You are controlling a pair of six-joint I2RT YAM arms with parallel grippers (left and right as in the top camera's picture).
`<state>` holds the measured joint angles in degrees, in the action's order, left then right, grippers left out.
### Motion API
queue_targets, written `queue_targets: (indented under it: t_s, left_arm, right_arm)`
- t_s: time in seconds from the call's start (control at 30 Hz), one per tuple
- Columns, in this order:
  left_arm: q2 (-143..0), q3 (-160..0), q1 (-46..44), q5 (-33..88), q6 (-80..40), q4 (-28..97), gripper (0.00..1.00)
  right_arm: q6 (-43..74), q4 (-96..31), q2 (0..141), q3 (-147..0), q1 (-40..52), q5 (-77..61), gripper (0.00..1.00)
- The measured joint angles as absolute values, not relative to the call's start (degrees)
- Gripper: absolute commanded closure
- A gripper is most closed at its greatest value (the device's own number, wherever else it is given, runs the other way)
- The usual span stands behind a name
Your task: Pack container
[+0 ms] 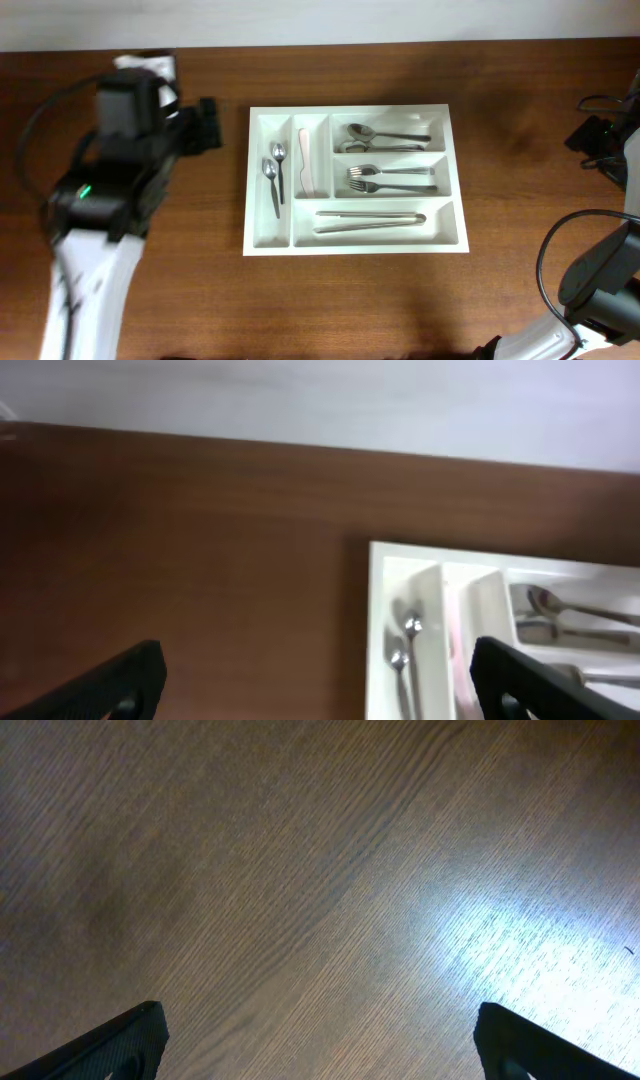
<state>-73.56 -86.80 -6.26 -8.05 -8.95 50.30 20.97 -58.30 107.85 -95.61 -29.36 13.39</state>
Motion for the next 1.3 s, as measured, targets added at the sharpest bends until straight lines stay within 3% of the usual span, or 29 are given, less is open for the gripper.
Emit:
queue_targets:
  t_s: [0.43, 0.53, 0.97, 1.13, 1.3]
  left_arm:
    - [-51.3, -87.1, -1.4, -8.4, -13.6, 73.5, 0.01]
    - [-49.6, -87.1, -1.4, -8.3, -18.2, 81.5, 0.01]
    - [-49.4, -87.2, -1.4, -8.0, -22.6, 95.6, 0.01]
    - [-49.4, -87.2, -1.4, -8.0, -22.8, 95.4, 0.01]
    - [-48.4, -84.9, -1.4, -7.9, -19.2, 81.0, 0.01]
  right_arm:
    - [21.0, -58.3, 107.9, -95.6, -29.4, 13.4, 0.01]
    - [21.0, -58.3, 107.9, -95.6, -29.4, 13.4, 0.01]
    - [21.0, -58.3, 107.9, -95.6, -29.4, 13.4, 0.01]
    - [21.0, -58.3, 107.9, -95.6, -29.4, 13.4, 0.01]
    - [21.0, -58.3, 107.9, -95.6, -29.4, 13.4, 0.01]
